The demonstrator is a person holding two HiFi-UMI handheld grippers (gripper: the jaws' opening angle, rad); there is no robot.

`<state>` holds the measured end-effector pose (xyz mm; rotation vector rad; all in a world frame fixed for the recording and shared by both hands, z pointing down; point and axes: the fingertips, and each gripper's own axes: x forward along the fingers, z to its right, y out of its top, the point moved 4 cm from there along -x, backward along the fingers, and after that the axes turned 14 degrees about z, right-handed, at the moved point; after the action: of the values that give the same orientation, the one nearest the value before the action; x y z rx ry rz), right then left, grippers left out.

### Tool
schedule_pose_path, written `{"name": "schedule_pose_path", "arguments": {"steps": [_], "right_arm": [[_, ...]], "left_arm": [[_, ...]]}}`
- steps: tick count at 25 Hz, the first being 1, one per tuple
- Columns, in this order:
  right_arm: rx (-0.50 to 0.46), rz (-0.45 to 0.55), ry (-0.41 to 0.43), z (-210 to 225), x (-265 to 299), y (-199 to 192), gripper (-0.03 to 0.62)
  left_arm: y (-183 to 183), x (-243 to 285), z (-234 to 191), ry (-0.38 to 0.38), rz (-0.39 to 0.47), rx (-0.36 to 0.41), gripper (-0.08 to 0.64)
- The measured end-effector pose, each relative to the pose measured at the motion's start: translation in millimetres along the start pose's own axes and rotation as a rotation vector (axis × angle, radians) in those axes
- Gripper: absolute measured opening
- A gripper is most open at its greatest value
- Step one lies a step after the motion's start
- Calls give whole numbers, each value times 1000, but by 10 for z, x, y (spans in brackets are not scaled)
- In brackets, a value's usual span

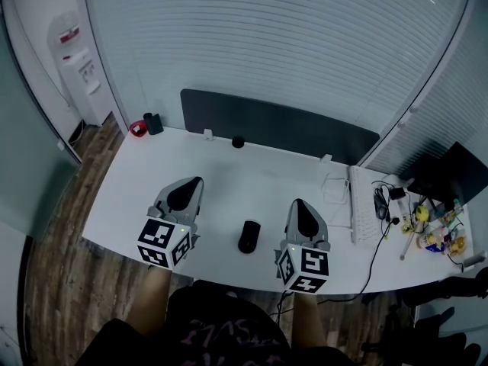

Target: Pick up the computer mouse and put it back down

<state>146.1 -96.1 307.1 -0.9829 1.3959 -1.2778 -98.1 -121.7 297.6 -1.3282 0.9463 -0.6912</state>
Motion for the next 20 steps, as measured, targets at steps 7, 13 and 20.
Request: {"name": "schedule_pose_path", "arguments": {"steps": [7,13,20], "right_arm": [[-5,4,10,20,-152,13,9],[-5,8,20,22,-191,26,8],[6,19,39,0,-215,9,9]], "left_arm": [[-10,-98,135,-8,-1,11,0],[-5,-149,160,-2,-2,19,0],[-24,-218,155,11,-5,26,0]]}}
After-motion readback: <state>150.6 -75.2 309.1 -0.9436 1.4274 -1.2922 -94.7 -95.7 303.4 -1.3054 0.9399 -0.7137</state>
